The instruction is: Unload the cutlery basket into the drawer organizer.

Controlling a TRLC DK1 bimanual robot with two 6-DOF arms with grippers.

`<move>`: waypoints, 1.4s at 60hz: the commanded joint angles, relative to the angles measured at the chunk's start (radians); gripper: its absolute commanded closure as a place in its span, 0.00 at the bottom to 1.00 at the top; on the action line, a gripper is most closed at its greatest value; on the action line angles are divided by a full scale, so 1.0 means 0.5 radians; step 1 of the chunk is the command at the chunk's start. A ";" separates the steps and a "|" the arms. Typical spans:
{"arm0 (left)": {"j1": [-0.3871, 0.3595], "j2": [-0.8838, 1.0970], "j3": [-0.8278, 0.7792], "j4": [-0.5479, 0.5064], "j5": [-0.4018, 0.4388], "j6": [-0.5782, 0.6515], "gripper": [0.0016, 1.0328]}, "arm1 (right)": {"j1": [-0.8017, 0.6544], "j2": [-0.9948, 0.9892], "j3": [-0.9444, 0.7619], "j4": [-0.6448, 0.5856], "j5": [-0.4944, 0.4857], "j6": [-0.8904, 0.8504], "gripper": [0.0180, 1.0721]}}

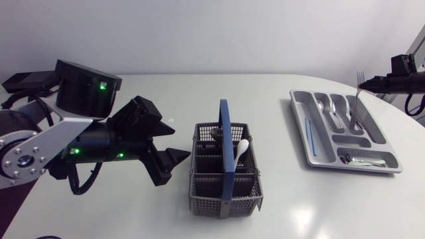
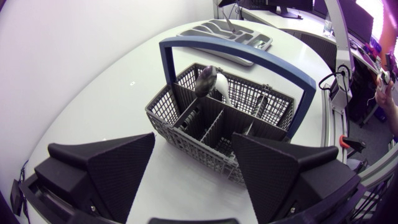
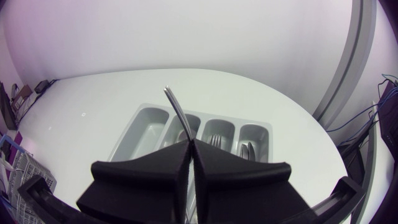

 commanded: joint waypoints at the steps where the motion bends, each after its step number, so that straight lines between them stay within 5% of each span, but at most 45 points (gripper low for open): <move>1: -0.013 0.019 -0.047 0.015 -0.014 -0.020 0.16 | -0.017 0.095 0.062 0.023 0.018 0.043 0.95; 39: -0.016 -0.036 -0.114 0.046 -0.014 -0.011 0.15 | 0.032 0.559 0.354 0.038 0.297 0.138 0.84; 56: 0.003 -0.103 -0.178 0.049 -0.014 -0.011 0.15 | 0.099 0.611 0.400 0.005 0.368 0.157 0.49; 84: -0.120 -0.177 -0.224 -0.101 -0.011 -0.017 0.15 | 0.511 -0.580 -0.935 0.222 0.202 -0.061 0.43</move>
